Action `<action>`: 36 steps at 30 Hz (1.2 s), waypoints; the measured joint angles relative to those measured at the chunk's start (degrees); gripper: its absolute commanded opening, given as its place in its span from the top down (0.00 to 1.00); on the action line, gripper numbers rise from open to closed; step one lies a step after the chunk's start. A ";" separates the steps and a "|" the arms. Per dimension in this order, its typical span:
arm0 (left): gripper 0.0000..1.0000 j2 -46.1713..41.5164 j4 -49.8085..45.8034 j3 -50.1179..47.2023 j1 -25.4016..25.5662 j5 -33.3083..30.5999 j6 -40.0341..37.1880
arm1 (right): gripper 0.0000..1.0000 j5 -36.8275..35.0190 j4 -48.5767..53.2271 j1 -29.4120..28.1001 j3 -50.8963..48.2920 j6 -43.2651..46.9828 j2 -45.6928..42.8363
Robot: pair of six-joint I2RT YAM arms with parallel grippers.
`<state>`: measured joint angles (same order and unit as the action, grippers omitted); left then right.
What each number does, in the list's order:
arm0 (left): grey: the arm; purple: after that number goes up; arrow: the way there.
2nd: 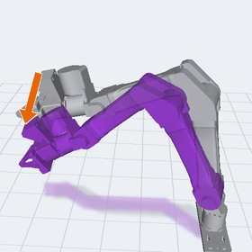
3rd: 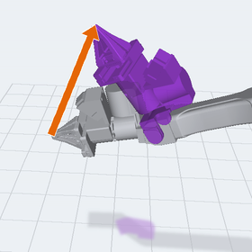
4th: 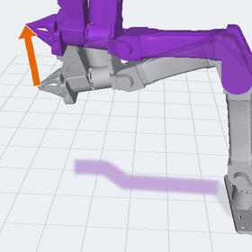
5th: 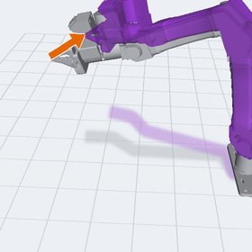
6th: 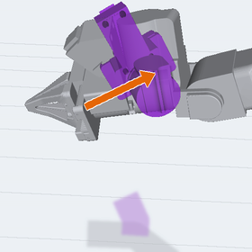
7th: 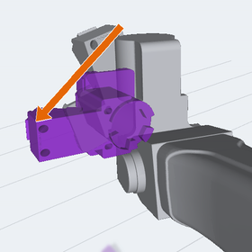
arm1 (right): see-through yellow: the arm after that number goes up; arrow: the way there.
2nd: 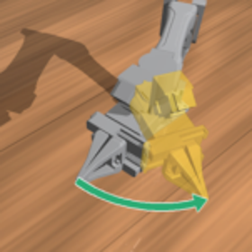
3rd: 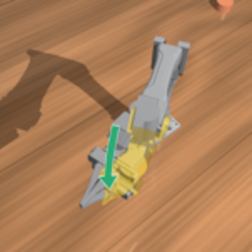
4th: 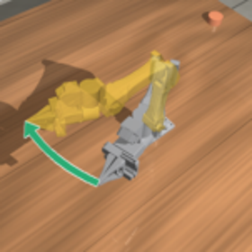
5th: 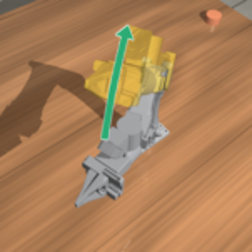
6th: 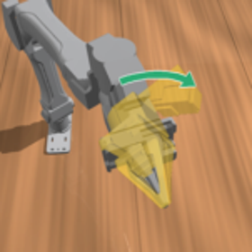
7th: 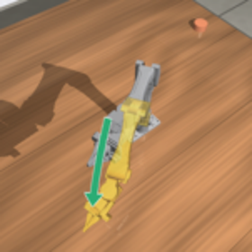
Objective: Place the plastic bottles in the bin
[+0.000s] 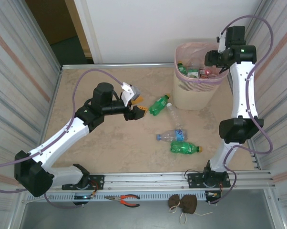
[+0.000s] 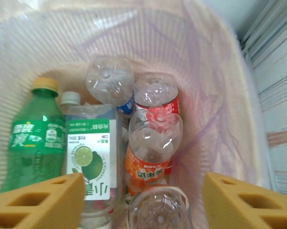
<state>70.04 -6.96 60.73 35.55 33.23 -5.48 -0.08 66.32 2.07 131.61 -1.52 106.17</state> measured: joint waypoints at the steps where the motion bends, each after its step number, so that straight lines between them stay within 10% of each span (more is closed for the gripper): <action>1: 0.39 0.00 0.00 0.00 0.00 0.00 0.04 | 0.51 0.11 0.02 0.00 0.17 -0.11 -0.61; 21: 0.40 0.70 0.90 -0.50 0.00 0.20 0.81 | 0.78 0.00 8.17 0.15 0.79 -0.81 10.56; 36: 0.38 14.69 -3.02 4.55 0.00 -1.81 -0.85 | 0.57 5.81 9.55 0.33 3.30 -3.21 5.49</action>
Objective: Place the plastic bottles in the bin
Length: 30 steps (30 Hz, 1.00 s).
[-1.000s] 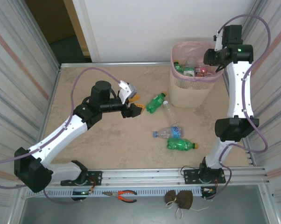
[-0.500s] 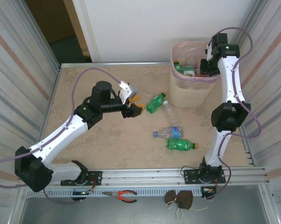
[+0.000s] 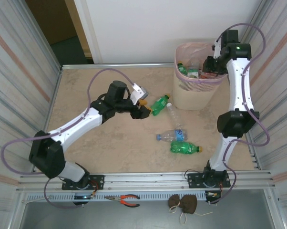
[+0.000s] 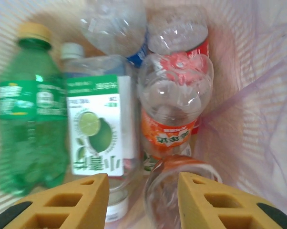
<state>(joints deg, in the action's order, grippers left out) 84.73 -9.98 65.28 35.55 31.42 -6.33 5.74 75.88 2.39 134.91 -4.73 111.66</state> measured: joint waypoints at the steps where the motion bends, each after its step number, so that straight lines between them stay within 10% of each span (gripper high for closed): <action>1: 0.36 1.42 -0.79 1.01 0.00 -0.35 -0.39 | 0.56 0.59 -0.31 0.00 0.00 -0.42 -1.25; 15: 0.17 23.78 -8.07 19.50 -0.13 -8.20 -2.97 | 0.50 4.61 -6.91 1.51 -7.30 -4.07 -25.35; 30: 0.15 41.94 -13.33 34.95 0.13 -13.53 -2.43 | 0.46 4.63 -7.30 1.51 -14.27 -5.18 -31.89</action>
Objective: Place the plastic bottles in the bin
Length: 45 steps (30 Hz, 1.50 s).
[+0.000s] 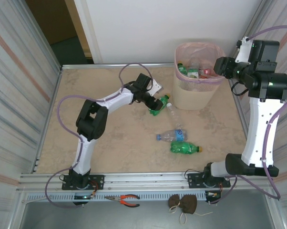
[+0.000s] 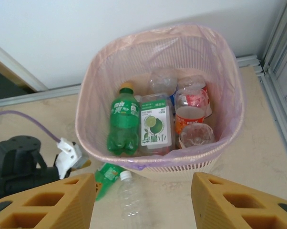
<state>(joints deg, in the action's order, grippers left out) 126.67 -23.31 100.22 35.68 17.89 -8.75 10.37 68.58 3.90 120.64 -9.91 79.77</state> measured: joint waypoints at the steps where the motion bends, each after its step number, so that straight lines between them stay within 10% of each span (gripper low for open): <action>1: 0.16 0.87 -0.66 0.61 0.11 -0.48 0.00 | 0.46 0.02 0.02 0.00 -0.39 0.00 -0.22; 24: 0.45 3.26 -4.72 0.26 0.35 -2.95 0.26 | 0.48 1.55 -2.69 0.00 -7.23 -0.70 -3.96; 45: 0.48 -34.38 12.44 -24.39 -2.34 10.19 7.80 | 0.45 15.89 -23.45 -6.86 -25.66 -17.75 -11.87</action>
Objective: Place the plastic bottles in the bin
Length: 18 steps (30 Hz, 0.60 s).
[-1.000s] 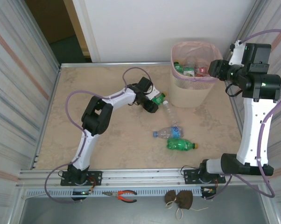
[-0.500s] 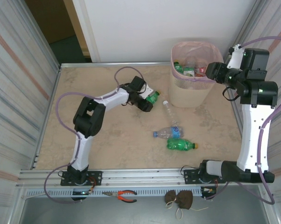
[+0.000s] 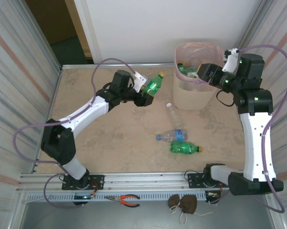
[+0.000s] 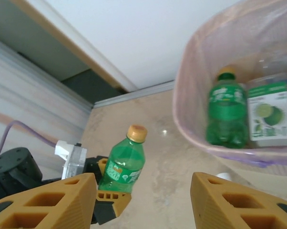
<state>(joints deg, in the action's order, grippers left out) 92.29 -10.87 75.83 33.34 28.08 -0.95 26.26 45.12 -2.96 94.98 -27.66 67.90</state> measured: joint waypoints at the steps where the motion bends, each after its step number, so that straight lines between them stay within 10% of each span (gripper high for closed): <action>1: 0.47 -1.07 0.72 -0.68 0.15 0.66 0.02 | 0.44 0.26 -0.44 -0.94 -0.02 -0.28 0.02; 18: 0.47 -14.10 2.58 -2.89 6.19 6.47 -2.01 | 0.49 3.85 -8.33 -16.76 0.04 -6.43 7.52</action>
<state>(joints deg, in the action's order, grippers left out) 78.19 -8.29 72.95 39.53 34.54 -2.96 30.11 36.80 -19.73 95.02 -34.09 75.42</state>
